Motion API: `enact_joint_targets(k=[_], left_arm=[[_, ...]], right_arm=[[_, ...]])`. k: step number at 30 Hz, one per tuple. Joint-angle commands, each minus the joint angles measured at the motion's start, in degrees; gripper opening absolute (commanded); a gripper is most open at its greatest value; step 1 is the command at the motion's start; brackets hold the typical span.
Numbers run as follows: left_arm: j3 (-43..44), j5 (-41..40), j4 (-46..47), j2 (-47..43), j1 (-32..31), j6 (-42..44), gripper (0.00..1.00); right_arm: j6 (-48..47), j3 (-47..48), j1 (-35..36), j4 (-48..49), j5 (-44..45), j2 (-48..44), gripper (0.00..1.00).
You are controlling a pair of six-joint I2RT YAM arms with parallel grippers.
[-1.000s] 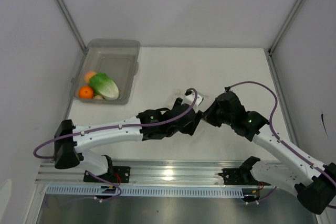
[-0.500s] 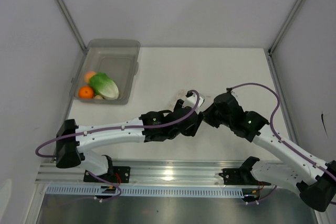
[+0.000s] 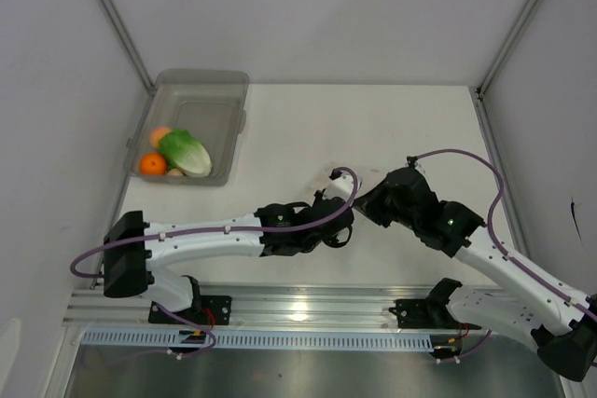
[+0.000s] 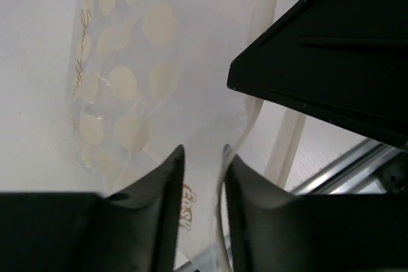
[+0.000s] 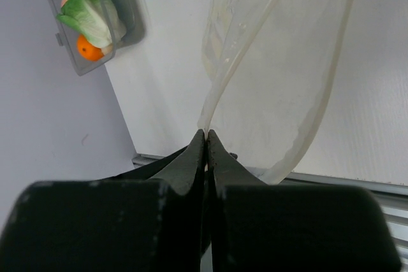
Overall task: Place the food in the zip-top bag and seal the zipper
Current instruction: Pick up the zipper food storage bag at the center of the board.
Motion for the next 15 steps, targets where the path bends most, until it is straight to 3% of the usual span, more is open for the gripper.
enact_joint_targets(k=[1,3,4,5,7,10,13,15], left_arm=[[-0.1,-1.9,1.8,0.2,-0.4,-0.2,0.29],[0.1,-1.8,1.7,0.0,-0.3,0.1,0.13],[0.5,-1.6,1.6,0.0,-0.2,0.0,0.06],[0.7,-1.0,1.4,-0.2,0.1,0.0,0.01],[1.3,-0.2,0.4,-0.5,0.7,-0.7,0.00],[1.7,0.5,-1.2,-1.0,1.6,-2.2,0.01],[1.7,0.4,-1.3,-1.8,1.8,-2.6,0.01],[2.1,0.2,-1.5,-2.0,1.9,-2.7,0.01]], right_arm=[[-0.2,2.4,0.4,1.9,0.4,-1.0,0.00],[-2.2,2.5,0.3,1.8,0.1,-0.9,0.02],[-3.5,2.5,0.3,2.1,-0.2,-0.8,0.08],[-6.5,2.8,0.3,2.2,-1.2,-0.2,0.22],[-8.8,3.7,0.3,-0.2,-1.3,0.3,0.46],[-13.1,5.9,0.4,-3.2,-0.5,-0.1,0.54],[-15.3,7.1,0.4,-5.2,1.2,-2.5,0.75],[-15.3,7.4,0.4,-6.5,2.2,-4.8,0.83]])
